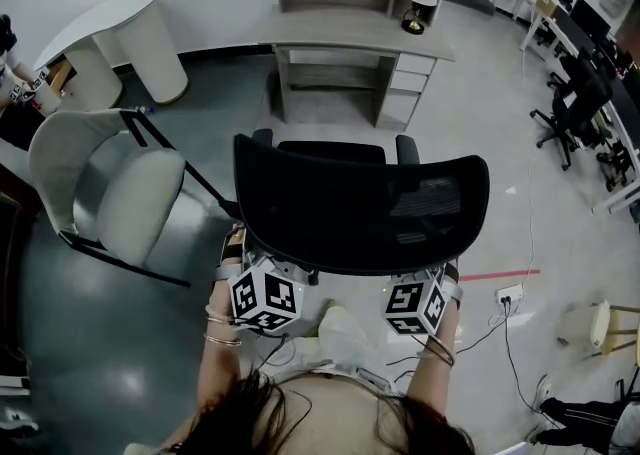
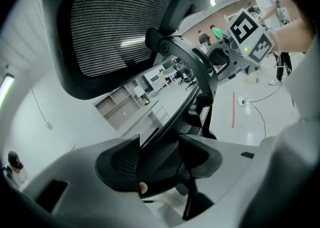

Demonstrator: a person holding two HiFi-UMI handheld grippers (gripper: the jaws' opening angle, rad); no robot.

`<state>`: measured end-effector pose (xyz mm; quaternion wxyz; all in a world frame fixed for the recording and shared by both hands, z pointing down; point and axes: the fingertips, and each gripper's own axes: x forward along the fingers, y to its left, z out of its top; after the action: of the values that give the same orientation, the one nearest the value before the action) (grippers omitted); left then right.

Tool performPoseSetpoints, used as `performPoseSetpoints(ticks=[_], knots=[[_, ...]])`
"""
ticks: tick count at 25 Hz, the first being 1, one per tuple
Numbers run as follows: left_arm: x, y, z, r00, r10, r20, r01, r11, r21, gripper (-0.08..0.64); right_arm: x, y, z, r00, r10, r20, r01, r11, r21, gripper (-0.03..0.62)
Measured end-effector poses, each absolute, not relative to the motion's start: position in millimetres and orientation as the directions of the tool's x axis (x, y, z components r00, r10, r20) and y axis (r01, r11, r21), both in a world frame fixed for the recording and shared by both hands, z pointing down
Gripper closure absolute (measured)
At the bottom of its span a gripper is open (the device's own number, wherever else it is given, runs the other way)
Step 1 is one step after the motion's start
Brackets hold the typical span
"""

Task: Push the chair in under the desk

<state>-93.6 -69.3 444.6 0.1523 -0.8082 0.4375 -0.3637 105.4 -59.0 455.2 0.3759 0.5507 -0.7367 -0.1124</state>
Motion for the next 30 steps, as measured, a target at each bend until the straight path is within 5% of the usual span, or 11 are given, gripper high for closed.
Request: performPoseSetpoints(ticks=[30], knots=[[-109.7,-154.5,441.1,0.327,-0.838,0.437,-0.632,-0.537,-0.558,0.318,89.5,-145.8,450.3,-0.160,-0.905,0.394,-0.703,0.385,0.598,0.351]])
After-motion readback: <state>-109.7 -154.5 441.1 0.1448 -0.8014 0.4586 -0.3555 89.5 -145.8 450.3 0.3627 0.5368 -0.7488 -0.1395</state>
